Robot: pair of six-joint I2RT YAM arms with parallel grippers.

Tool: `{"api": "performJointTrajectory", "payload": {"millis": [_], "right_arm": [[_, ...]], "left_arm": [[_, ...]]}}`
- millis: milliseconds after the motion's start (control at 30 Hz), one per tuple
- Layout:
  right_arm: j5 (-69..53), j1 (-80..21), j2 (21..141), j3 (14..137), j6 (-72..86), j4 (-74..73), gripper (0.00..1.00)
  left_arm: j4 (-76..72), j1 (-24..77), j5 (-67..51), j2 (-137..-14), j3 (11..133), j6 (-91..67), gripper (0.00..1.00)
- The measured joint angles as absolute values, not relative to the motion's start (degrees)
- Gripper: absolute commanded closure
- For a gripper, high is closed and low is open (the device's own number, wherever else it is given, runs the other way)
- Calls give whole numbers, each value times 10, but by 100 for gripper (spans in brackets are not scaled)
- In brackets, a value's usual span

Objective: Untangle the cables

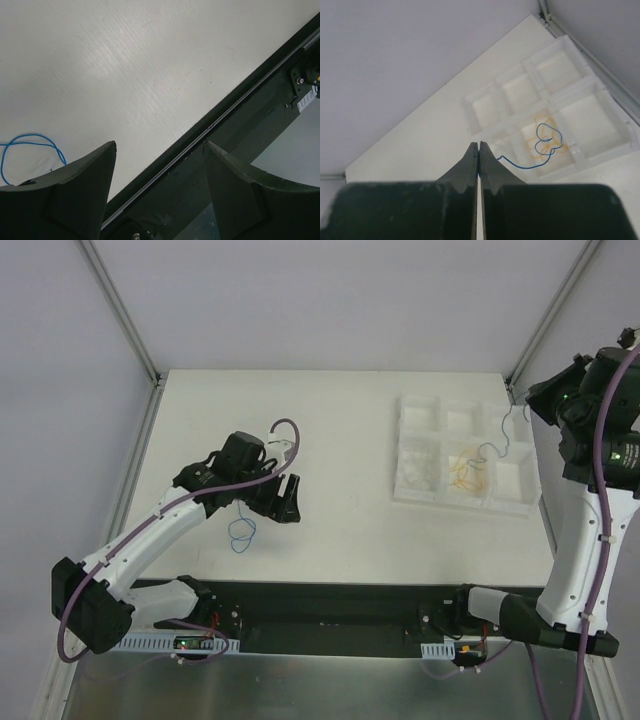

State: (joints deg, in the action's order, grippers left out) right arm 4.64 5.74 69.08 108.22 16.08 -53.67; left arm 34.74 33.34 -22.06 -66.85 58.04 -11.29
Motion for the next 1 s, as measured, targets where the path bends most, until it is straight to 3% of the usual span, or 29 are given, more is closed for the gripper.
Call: {"api": "performJointTrajectory", "payload": {"millis": [200,400,633,1000], "right_arm": [[81,119,739,1100,151,-532,100],[64,166,795,1005,144,-494,100],[5,218,880,893,144,-440,100],[30,230,1070,906,77,-395,99]], "left_arm": [[353,333,-216,-653,563,-94,29],[351,317,-192,-725,580,-69,29],[356,232,-169,-757,595,-84,29],[418,180,-68,-780,647,-149,38]]}}
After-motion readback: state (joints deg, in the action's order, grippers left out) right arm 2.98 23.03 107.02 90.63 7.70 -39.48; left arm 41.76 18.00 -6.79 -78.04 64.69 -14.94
